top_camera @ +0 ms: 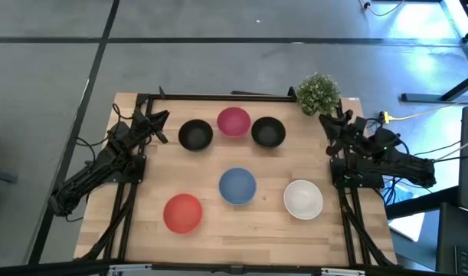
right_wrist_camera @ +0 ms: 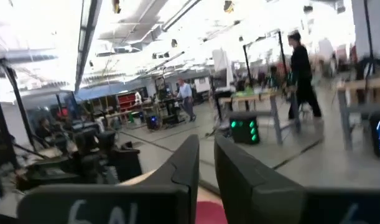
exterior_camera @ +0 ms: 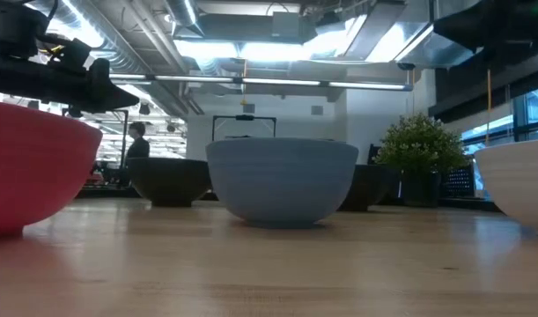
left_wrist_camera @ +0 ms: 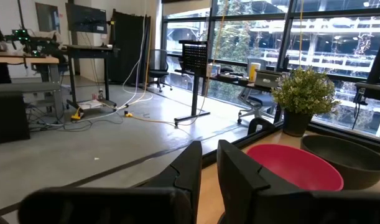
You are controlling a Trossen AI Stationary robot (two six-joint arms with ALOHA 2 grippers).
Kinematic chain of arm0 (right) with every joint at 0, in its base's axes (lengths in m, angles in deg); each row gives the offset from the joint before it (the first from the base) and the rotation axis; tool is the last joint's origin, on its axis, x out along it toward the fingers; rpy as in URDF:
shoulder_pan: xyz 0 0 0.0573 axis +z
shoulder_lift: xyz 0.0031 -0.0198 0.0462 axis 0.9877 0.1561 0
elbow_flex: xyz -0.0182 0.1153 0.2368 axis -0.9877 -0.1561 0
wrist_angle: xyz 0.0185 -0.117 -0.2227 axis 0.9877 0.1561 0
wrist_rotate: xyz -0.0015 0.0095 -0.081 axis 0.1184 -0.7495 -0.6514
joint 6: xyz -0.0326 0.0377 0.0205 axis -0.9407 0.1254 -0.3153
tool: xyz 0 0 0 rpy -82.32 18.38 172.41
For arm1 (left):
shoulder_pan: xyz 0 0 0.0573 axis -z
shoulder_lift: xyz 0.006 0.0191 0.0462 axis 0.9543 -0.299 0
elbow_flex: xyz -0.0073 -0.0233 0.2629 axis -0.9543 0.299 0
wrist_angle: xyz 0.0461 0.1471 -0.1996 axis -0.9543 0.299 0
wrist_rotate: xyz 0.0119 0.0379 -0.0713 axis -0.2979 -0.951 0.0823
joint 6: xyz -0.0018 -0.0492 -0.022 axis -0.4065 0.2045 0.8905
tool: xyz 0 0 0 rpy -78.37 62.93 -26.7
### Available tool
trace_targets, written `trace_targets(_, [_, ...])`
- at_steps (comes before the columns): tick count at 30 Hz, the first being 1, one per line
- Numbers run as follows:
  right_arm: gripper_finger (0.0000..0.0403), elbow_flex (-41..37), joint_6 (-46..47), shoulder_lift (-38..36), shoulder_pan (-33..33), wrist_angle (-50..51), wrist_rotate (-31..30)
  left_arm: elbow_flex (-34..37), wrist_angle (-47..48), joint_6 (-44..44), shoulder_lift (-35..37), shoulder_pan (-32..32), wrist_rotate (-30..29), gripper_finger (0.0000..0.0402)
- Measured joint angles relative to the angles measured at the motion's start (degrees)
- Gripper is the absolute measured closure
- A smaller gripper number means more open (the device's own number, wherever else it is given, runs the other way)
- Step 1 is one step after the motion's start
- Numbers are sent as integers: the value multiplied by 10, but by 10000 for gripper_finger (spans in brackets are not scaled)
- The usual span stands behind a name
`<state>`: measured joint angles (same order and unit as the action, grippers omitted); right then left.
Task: Nest bowls inside each other
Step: Stack the white bowl on top of the blue bowl
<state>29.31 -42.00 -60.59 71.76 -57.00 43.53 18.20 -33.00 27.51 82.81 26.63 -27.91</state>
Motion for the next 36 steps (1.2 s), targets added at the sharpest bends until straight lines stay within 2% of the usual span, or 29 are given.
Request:
trace_targets(3, [335,9,51,22,0,3,9,0,0,0,0,0,0,354])
trace_targets(7, [290,13,103,66,0,-8,10,0,0,0,0,0,0,354])
trace_targets(13, [199,13,76,142,0,-55,10,0,-17,0,0,0,-4,354])
trace_targets(17, [161,13,58,163,0,-89,29,0,-24,19,0,0,-6,354])
trace_targets(21, [152,33,77,172,0,-53,90,0,-40,118,0,0,8,354])
trace_targets(27, [162,116,60,213,0,69,165,-3,-73,158,0,1,177,354])
trace_targets(32, [169,181,21,261,0,131,171,-40,-74,174,-4,22,201,350])
trace_targets(36, [169,203,-1,287,0,143,171,-86,-68,171,-40,50,206,328])
